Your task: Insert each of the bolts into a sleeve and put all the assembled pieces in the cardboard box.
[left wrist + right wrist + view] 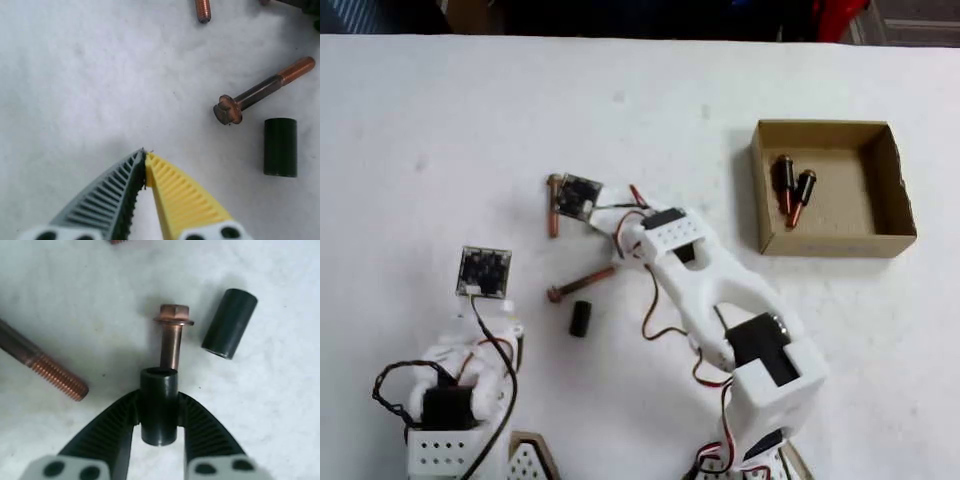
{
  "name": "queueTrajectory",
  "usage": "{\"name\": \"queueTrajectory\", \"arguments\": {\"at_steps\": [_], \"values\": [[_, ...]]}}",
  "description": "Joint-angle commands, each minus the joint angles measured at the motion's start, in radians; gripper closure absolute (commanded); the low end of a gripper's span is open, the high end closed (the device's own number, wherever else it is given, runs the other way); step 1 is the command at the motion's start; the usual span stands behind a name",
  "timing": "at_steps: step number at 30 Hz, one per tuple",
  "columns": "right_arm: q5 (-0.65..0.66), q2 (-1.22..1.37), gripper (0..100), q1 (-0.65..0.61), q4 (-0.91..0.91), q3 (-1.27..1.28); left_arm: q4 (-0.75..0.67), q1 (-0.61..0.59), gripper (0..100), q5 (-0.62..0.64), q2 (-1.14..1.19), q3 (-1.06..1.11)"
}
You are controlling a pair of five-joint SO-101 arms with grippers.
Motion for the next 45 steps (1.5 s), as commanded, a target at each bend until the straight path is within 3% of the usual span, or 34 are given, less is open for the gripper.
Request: {"name": "queueTrajectory", "arguments": {"at_steps": [1,13,18,24,39,45], "values": [[0.003,-0.079,98.2,-0.015,0.062,-0.012,-0.018,-0.008,98,-0.008,-0.013,-0.003],[0.002,-0.282,98.2,-0.004,0.259,-0.012,-0.018,-0.008,98,-0.008,-0.013,-0.003],[-0.02,-0.306,98.2,0.058,0.321,-0.012,-0.018,-0.008,98,-0.008,-0.013,-0.003],[-0.181,-0.3,98.1,0.148,0.325,-0.009,-0.018,-0.008,98,-0.008,-0.013,-0.003],[-0.196,-0.179,97.8,0.208,0.317,0.155,-0.015,-0.008,98,-0.008,-0.013,-0.003],[-0.189,-0.125,86.5,0.223,0.317,0.155,-0.015,-0.008,98,-0.008,-0.013,-0.003]]}}
